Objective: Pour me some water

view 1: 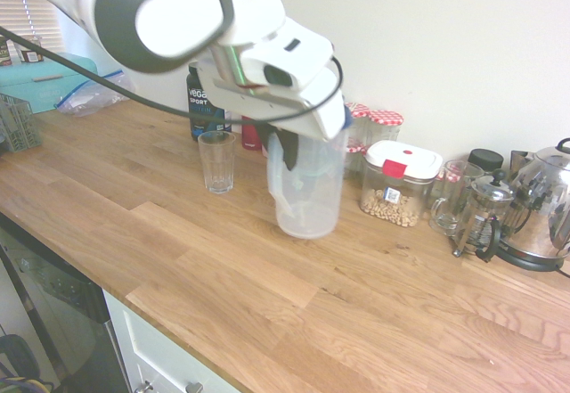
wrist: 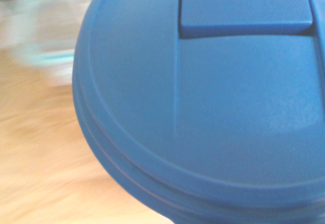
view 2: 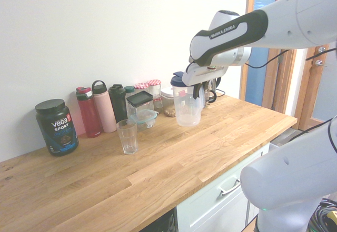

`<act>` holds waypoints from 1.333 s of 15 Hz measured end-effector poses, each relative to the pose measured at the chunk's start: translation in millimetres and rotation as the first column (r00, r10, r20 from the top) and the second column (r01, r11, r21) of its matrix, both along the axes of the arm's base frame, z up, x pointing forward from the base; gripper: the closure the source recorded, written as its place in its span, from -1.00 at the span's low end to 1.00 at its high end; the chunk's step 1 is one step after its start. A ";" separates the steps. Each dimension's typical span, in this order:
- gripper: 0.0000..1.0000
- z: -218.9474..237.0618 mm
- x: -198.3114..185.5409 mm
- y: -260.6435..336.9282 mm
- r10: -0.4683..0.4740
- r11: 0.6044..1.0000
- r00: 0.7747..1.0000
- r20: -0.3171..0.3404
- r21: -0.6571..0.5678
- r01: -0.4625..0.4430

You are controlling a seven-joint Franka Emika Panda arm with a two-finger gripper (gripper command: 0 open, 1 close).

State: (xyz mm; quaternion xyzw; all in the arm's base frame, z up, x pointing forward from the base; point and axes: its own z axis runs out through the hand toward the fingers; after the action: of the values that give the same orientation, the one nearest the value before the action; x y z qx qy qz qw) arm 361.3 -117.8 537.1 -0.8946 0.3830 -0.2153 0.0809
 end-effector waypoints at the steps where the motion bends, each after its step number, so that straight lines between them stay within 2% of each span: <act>1: 1.00 7.4 5.7 14.2 0.050 0.999 0.999 -0.010 -0.003 -0.050; 3: 1.00 11.7 32.4 42.4 0.162 0.987 0.985 -0.064 -0.012 -0.163; 5: 1.00 15.3 66.2 70.1 0.268 0.962 0.955 -0.125 -0.023 -0.273; 9: 1.00 12.4 112.8 119.0 0.426 0.885 0.862 -0.275 -0.072 -0.461; 11: 1.00 8.0 127.1 145.7 0.475 0.835 0.804 -0.359 -0.106 -0.540; 14: 1.00 0.3 131.7 168.1 0.515 0.750 0.698 -0.497 -0.134 -0.648; 18: 1.00 14.0 135.1 181.2 0.511 0.614 0.558 -0.653 -0.177 -0.769; 20: 1.00 17.0 144.3 195.2 0.488 0.532 0.498 -0.717 -0.208 -0.821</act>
State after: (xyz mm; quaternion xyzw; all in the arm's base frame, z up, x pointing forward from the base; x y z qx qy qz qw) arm 505.6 77.4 554.1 -0.9746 -0.0764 0.0221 -0.2091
